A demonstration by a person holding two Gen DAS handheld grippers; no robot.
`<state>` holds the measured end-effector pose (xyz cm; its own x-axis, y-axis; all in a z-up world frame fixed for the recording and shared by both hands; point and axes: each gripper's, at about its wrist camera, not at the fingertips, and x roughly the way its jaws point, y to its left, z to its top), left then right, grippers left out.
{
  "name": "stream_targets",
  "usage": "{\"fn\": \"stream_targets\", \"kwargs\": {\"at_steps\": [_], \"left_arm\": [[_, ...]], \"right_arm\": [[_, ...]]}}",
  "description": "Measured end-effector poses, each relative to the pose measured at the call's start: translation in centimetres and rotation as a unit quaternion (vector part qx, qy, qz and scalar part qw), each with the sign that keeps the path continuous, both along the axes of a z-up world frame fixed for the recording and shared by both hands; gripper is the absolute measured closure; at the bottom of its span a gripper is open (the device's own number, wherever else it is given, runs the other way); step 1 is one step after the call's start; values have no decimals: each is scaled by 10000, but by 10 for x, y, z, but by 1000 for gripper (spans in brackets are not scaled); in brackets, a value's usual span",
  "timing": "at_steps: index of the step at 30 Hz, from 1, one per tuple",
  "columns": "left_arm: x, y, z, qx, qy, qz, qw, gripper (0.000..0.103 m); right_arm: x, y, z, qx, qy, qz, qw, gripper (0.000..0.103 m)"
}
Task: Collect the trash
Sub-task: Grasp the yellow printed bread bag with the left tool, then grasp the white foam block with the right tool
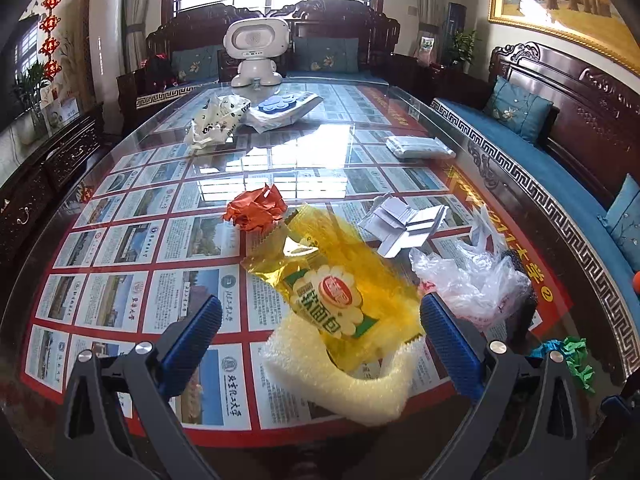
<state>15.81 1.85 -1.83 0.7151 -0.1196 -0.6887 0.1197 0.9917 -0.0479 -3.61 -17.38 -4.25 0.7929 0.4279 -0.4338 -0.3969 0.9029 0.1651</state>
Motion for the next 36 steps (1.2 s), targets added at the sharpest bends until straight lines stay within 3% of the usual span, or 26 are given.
{"fn": "stream_targets", "kwargs": {"at_steps": [4, 6, 7, 13, 14, 24, 29, 32, 36], "left_arm": [[16, 1, -4, -67, 84, 47, 9999, 4], [20, 1, -8, -116, 157, 4, 9998, 11], [22, 0, -10, -179, 219, -68, 9996, 28], [22, -2, -11, -260, 289, -284, 9988, 75], [20, -2, -10, -260, 240, -310, 9989, 78], [-19, 6, 15, -311, -410, -523, 9973, 82], [-36, 18, 17, -298, -507, -536, 9968, 82], [-43, 29, 15, -296, -512, -485, 9971, 82], [-50, 46, 12, -292, -518, -365, 9976, 82]], "right_arm": [[12, -3, 0, 142, 70, 31, 9999, 8], [15, -2, -1, 199, 102, 69, 9997, 8], [16, -2, -2, 200, 129, 67, 9997, 8], [16, 4, -2, 221, 186, 182, 9994, 8], [17, 5, -2, 226, 185, 183, 9994, 8], [21, 16, 6, 84, 96, -1, 9999, 8], [31, 30, 15, 43, 50, 51, 10000, 9], [45, 47, 20, -72, 133, 114, 9998, 14], [75, 71, 17, -114, 575, 168, 9981, 32]]}}
